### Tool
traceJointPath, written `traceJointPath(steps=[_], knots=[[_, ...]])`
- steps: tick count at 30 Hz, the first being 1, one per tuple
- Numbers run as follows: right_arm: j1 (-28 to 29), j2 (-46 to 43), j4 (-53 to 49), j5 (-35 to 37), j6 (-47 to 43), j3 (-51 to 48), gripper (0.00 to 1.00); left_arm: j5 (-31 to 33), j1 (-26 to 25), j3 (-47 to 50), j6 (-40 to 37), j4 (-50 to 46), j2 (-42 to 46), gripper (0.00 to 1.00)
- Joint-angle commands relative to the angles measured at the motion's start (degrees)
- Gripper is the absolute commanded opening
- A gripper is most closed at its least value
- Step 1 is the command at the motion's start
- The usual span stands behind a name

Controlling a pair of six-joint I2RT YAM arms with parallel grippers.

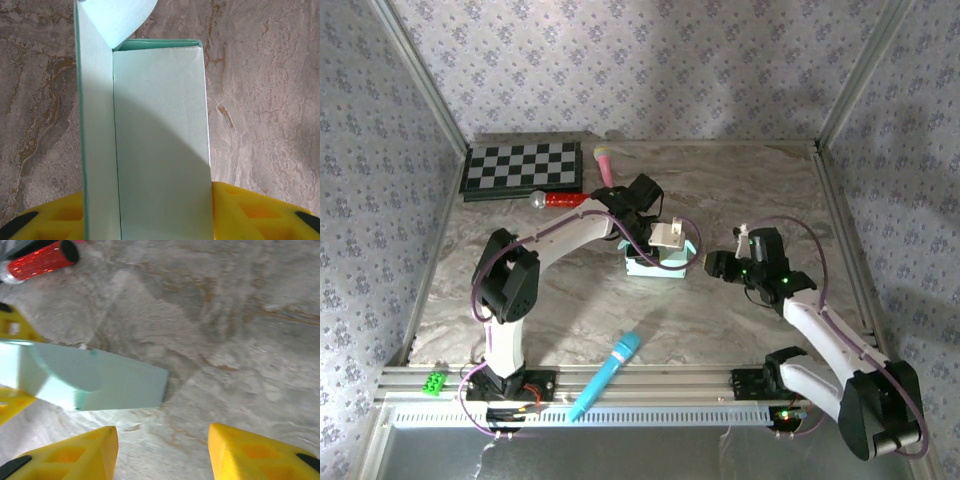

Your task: Fold the paper box

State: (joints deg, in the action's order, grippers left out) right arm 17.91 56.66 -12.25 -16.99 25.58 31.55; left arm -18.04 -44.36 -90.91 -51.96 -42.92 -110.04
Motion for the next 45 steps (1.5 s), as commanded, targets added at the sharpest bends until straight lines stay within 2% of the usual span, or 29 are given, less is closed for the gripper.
traceJointPath(steps=[1,5,9,11,21,26,32,37,43,45], knots=[[2.6,0.8,-0.5,-0.1,-1.9,3.9,0.52,-1.3,0.0,-1.7,0.8,-2.1,-1.5,0.48],[5.6,0.1,-0.2,0.1,-2.3,5.5,0.49,-0.9,0.0,-1.8,2.2,-2.1,-1.7,0.48],[8.8,0.5,1.2,-2.0,-2.3,7.4,0.40,-0.9,0.0,-1.1,2.9,-1.2,-1.6,0.51],[10.5,1.3,1.5,-0.6,-1.9,8.2,0.35,-0.9,0.0,-1.2,3.5,-0.8,-1.5,0.54],[13.4,1.9,6.2,3.3,0.9,7.6,0.33,-2.6,1.5,-2.0,8.3,-0.8,1.2,0.75],[15.3,3.9,5.2,5.4,0.1,9.2,0.32,-7.2,3.6,1.7,13.4,1.6,7.6,0.76],[20.0,8.2,2.0,12.5,-1.7,13.6,0.31,-10.1,6.9,13.7,27.1,14.1,21.0,0.76],[24.1,14.1,-2.5,18.7,-4.2,19.7,0.30,-1.4,13.3,23.0,49.4,23.8,31.6,0.76],[28.0,20.7,-6.3,25.4,-6.9,25.7,0.25,11.5,14.3,30.8,64.0,23.2,41.2,0.78],[29.0,22.1,-6.7,26.9,-7.5,26.7,0.24,13.1,14.5,32.8,67.3,22.8,43.2,0.78]])
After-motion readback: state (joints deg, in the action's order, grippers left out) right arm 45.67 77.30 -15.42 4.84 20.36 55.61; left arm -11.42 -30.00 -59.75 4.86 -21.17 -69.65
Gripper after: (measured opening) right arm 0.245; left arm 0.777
